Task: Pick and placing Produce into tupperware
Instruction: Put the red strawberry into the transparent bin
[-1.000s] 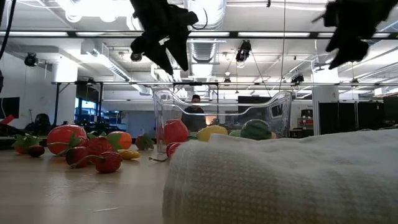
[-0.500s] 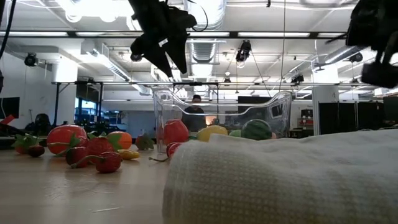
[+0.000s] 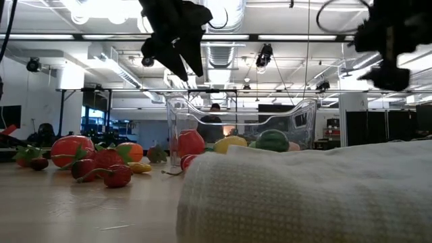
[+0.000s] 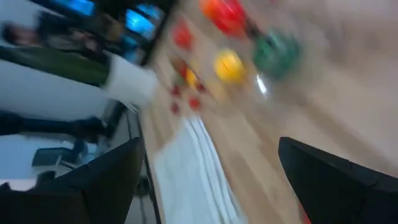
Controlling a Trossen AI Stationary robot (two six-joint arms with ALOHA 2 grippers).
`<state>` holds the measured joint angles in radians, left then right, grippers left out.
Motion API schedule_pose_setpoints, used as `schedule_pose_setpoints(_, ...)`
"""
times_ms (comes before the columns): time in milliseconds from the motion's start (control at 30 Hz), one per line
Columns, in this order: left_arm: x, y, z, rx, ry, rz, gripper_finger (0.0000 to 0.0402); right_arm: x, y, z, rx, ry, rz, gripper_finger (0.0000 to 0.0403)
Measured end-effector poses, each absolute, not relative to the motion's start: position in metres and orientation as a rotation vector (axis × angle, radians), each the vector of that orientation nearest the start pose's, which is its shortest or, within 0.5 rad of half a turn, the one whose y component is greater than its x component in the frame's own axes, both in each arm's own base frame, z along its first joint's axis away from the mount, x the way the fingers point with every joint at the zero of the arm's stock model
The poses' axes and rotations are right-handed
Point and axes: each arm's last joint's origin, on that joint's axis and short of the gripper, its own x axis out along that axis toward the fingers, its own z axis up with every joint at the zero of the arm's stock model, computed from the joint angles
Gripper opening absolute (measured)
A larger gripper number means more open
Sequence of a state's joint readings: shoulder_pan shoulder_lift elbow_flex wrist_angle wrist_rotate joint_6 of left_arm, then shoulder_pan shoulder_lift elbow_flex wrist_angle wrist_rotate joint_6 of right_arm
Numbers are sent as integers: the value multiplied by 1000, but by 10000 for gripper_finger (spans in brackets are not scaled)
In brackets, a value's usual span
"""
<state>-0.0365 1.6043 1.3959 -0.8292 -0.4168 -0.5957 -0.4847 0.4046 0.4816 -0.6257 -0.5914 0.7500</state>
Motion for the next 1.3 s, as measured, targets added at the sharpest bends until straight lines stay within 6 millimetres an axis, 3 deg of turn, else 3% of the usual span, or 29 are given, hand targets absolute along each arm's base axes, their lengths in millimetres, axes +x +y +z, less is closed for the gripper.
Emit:
schedule_pose_setpoints(100,328,-5,292,-294,882,619,242,100,-33,257,831,316,28,363)
schedule_pose_setpoints(267,327,-12,289,-281,895,601,242,106,-28,286,225,28,253,363)
schedule_pose_setpoints(333,327,-15,289,-275,896,590,242,106,-26,290,99,-12,277,363)
schedule_pose_setpoints(433,326,-23,288,-262,902,569,242,108,-27,282,252,89,204,363)
schedule_pose_setpoints(567,325,-31,285,-265,908,557,242,109,-24,261,435,356,181,363)
schedule_pose_setpoints(700,323,-35,280,-285,912,565,242,111,-15,253,392,545,284,363)
schedule_pose_setpoints(1000,322,-36,277,-282,922,567,242,137,3,260,306,666,415,363)
schedule_pose_setpoints(1133,322,-36,277,-281,921,566,242,148,10,257,269,835,334,363)
schedule_pose_setpoints(1300,322,-36,277,-280,920,565,242,155,10,238,340,1166,23,363)
